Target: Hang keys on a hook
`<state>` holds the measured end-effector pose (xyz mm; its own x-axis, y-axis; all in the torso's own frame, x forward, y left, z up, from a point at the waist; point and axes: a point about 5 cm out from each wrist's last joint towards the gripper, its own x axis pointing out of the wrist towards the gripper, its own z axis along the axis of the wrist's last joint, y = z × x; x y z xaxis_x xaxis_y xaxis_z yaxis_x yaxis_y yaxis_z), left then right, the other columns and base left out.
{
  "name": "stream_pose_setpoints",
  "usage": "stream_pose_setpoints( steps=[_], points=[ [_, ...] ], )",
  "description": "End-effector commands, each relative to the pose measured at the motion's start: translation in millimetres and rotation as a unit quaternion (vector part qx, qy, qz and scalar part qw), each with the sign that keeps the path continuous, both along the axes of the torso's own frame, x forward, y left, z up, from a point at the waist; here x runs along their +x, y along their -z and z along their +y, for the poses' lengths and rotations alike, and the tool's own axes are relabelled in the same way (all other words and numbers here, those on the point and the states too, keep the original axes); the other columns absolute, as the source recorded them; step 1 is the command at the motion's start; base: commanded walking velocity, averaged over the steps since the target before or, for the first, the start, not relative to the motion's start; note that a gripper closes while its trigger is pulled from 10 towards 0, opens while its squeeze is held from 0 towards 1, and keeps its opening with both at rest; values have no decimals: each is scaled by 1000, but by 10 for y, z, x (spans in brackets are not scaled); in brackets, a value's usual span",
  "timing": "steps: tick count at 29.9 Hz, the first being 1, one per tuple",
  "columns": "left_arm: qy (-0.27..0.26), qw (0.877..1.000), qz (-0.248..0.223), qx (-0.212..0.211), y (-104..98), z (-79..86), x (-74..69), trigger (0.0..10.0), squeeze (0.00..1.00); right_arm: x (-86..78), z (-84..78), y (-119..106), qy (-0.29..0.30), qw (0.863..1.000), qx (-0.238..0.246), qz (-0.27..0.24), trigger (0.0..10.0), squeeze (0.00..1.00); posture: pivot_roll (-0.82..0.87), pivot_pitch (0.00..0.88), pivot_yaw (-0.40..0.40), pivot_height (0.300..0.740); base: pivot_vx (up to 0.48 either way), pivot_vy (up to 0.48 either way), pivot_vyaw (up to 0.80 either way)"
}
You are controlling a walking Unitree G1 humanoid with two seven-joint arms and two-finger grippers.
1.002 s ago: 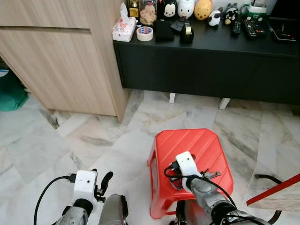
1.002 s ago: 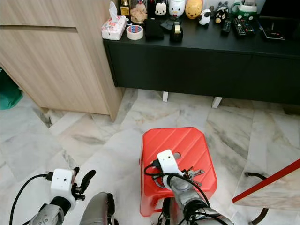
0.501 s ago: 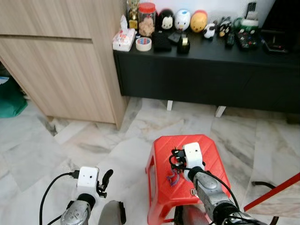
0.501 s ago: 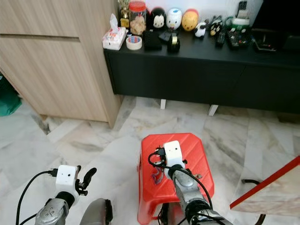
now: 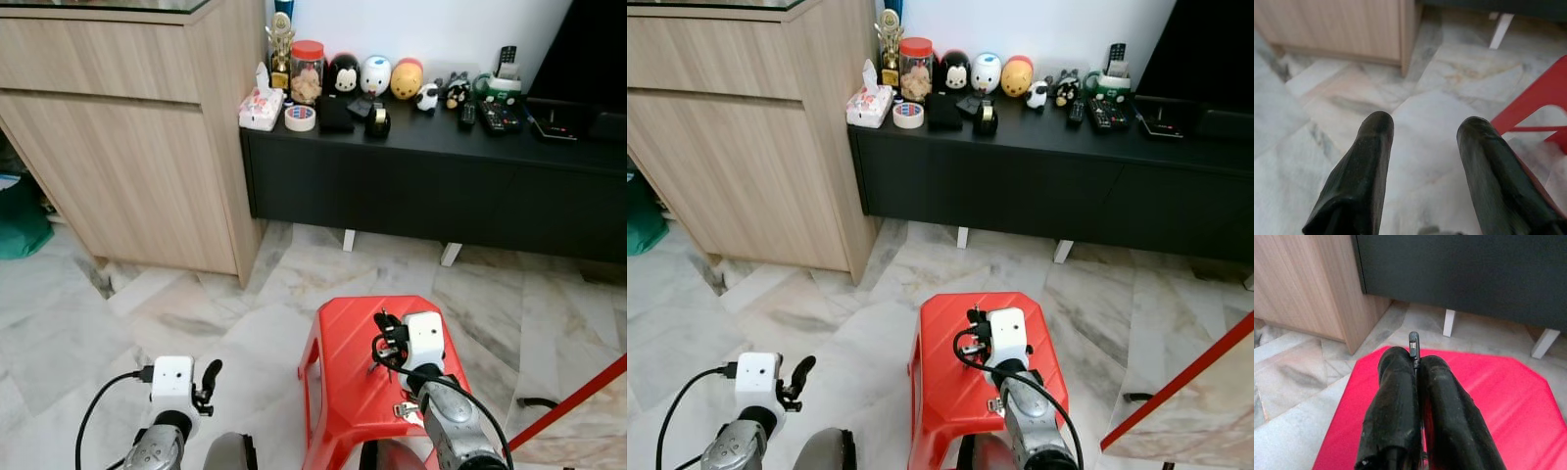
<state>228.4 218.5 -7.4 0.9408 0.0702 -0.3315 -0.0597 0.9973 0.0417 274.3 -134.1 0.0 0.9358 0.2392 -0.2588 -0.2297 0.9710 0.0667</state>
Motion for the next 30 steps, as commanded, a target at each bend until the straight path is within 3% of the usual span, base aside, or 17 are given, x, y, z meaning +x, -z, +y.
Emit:
stream_pose_setpoints(
  steps=[1,10,30],
  points=[
    [-17,1000,11,-4,61,56,-40,10000,0,-17,-25,-5,16,1000,5,-6,10000,0,85,0,-65,626,0,0,0],
    [-24,999,40,-6,187,77,-123,10000,0,-56,-43,31,40,999,11,-1,10000,0,75,0,-52,626,0,0,0],
    [-21,999,31,-13,213,37,-97,10000,0,62,-50,-54,42,999,12,-10,10000,0,88,0,-57,639,-317,0,0]
  ],
)
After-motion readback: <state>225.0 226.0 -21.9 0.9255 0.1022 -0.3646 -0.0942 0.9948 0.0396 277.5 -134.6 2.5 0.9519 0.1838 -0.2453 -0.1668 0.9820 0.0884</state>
